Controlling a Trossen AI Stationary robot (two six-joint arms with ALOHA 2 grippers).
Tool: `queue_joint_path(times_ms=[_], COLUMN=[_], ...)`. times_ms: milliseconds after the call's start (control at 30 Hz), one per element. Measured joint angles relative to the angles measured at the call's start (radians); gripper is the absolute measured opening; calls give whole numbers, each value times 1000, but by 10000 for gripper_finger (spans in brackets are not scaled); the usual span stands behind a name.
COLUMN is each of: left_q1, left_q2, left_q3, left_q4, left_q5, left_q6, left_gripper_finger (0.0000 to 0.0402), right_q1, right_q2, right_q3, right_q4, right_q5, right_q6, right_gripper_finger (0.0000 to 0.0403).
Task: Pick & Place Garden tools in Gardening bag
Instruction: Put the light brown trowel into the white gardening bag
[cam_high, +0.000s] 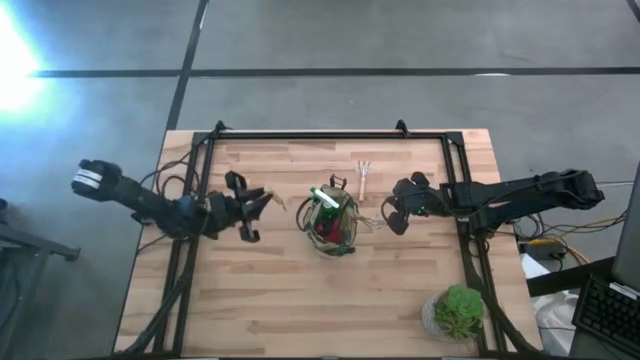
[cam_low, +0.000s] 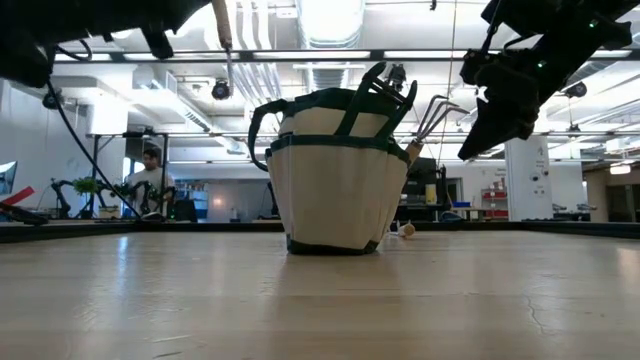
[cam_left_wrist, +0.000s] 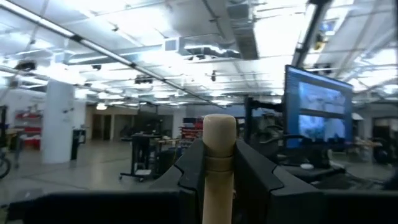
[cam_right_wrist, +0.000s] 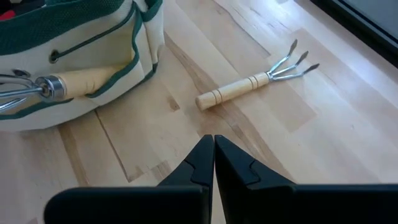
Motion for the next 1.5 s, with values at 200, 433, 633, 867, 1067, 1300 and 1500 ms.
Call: queue_joint_path(times_ms=[200, 433, 633, 867, 1067, 1300, 1500], left_q1=[71, 114, 123, 123, 123, 123, 123], left_q2=[29, 114, 207, 287, 370, 429, 442], left_q3=[3, 3, 4, 54, 114, 117, 117], left_q4=[1, 39, 124, 133, 133, 134, 135], left_q5=[52, 110, 150, 207, 255, 254, 254], left_q6=[-55, -108, -120, -128, -119, -141, -147], left_gripper_finger=[60, 60, 60, 60, 60, 60, 60], right_q1=[0, 0, 0, 0, 0, 0, 0], right_q2=[0, 0, 0, 0, 0, 0, 0], right_q3=[0, 0, 0, 0, 0, 0, 0], right_q4=[0, -1, -1, -2, -2, -11, -11], right_q5=[0, 0, 0, 0, 0, -2, -2], right_q6=[-4, -7, -8, -14, -14, -14, -14], right_gripper_finger=[8, 8, 8, 8, 8, 8, 8])
